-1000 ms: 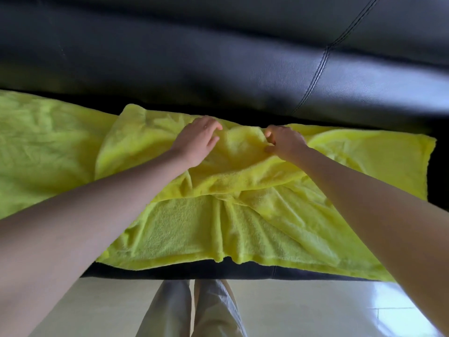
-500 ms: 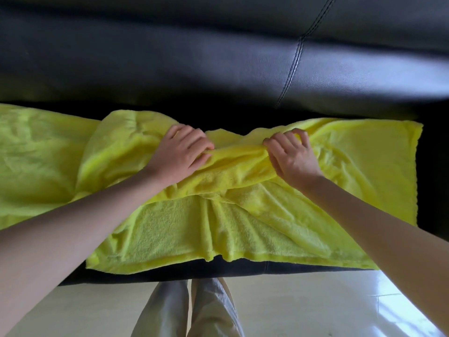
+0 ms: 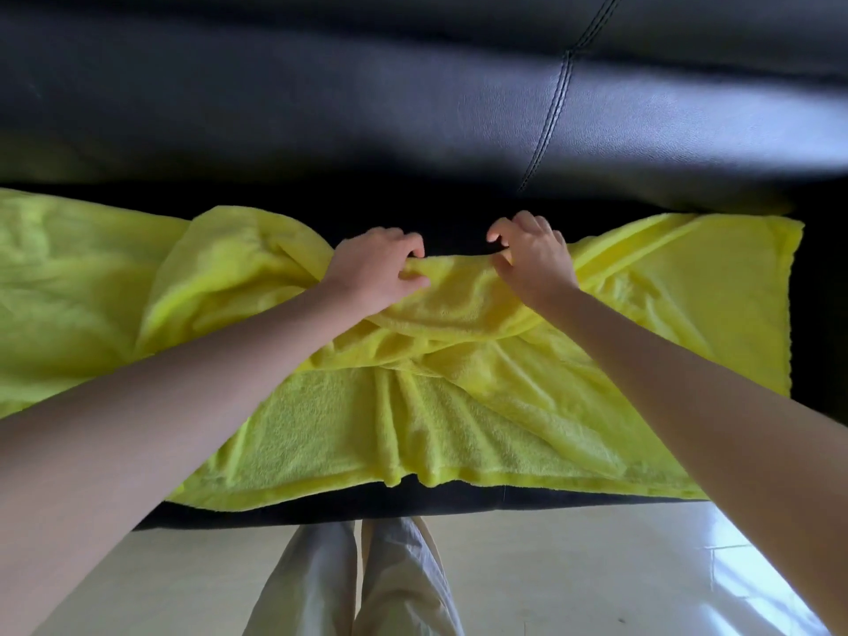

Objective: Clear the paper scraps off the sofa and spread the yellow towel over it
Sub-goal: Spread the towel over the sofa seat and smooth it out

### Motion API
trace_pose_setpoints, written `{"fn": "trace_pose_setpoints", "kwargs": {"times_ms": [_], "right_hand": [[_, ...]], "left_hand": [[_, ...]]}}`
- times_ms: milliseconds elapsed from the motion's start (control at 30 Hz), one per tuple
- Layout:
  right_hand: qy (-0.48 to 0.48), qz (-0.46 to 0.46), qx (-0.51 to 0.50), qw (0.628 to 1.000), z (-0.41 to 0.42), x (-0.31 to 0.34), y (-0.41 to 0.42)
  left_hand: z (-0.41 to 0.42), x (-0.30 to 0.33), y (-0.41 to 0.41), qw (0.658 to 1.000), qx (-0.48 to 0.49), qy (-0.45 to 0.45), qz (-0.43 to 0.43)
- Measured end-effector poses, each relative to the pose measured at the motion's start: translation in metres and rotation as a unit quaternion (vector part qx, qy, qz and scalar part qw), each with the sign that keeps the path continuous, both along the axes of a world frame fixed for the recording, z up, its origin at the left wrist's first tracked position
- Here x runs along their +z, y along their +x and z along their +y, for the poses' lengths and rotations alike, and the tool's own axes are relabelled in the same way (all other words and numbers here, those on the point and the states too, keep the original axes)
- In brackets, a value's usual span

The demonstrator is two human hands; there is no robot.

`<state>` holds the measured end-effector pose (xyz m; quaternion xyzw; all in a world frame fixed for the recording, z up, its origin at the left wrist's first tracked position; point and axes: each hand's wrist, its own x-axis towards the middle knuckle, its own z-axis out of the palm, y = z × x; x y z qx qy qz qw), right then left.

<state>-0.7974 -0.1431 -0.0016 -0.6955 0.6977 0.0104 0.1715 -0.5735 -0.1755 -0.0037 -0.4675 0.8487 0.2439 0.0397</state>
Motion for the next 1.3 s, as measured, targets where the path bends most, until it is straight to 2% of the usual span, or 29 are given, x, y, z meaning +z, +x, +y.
{"fn": "trace_pose_setpoints", "kwargs": {"times_ms": [100, 167, 233, 300, 367, 433, 500, 600, 667, 733, 800, 867, 933, 1000, 1067, 1133, 1233, 1300], "right_hand": [[0.114, 0.057, 0.044, 0.991, -0.012, -0.007, -0.005], [0.129, 0.078, 0.067, 0.986, -0.014, -0.01, -0.008], [0.085, 0.058, 0.058, 0.993, -0.017, -0.008, -0.01], [-0.045, 0.039, -0.02, 0.998, -0.022, -0.002, -0.015], [-0.151, 0.039, -0.113, 0.981, -0.028, 0.007, -0.015], [-0.147, 0.026, -0.103, 0.983, -0.033, 0.009, -0.01], [-0.107, 0.005, -0.086, 0.991, -0.038, 0.009, -0.003], [-0.074, -0.009, -0.142, 0.987, -0.047, 0.01, 0.001], [-0.069, -0.009, -0.144, 0.987, -0.046, 0.008, 0.003], [-0.066, -0.013, -0.131, 0.989, -0.04, 0.003, 0.003], [-0.038, -0.021, -0.114, 0.993, -0.032, -0.005, 0.001], [0.018, -0.043, -0.091, 0.995, -0.023, -0.015, -0.001], [0.082, -0.058, -0.073, 0.992, -0.016, -0.024, -0.001], [0.109, -0.062, -0.073, 0.989, -0.011, -0.029, 0.001], [0.081, -0.06, -0.082, 0.992, -0.008, -0.03, 0.001], [0.017, -0.03, -0.085, 0.996, -0.005, -0.028, -0.003], [-0.066, 0.02, -0.091, 0.993, 0.003, -0.021, -0.013], [-0.077, 0.034, -0.119, 0.989, 0.011, -0.017, -0.027]], "left_hand": [[-0.006, -0.005, -0.005, 0.999, -0.036, -0.004, -0.025], [-0.005, -0.006, -0.005, 1.0, -0.017, -0.009, 0.019], [-0.005, -0.005, -0.002, 0.997, 0.02, -0.024, 0.065], [-0.013, -0.002, 0.003, 0.992, 0.083, -0.053, 0.083], [-0.024, 0.0, 0.006, 0.977, 0.18, -0.067, 0.097], [-0.034, -0.001, 0.005, 0.968, 0.226, -0.08, 0.076], [-0.039, -0.004, 0.002, 0.974, 0.197, -0.098, 0.052], [-0.044, -0.009, 0.0, 0.984, 0.103, -0.119, 0.086], [-0.044, -0.014, 0.002, 0.99, 0.041, -0.126, 0.047], [-0.04, -0.02, 0.008, 0.99, 0.03, -0.139, 0.006], [-0.034, -0.024, 0.014, 0.981, 0.032, -0.192, -0.018], [-0.03, -0.024, 0.016, 0.973, 0.011, -0.231, 0.006], [-0.027, -0.026, 0.01, 0.976, -0.052, -0.208, 0.041], [-0.021, -0.03, 0.001, 0.988, -0.099, -0.114, 0.033], [-0.016, -0.038, -0.004, 0.997, -0.073, -0.016, -0.031], [-0.013, -0.043, -0.007, 0.996, -0.008, 0.032, -0.086], [-0.013, -0.04, -0.012, 0.992, 0.021, 0.035, -0.117], [-0.013, -0.034, -0.02, 0.991, 0.03, 0.024, -0.13]]}}
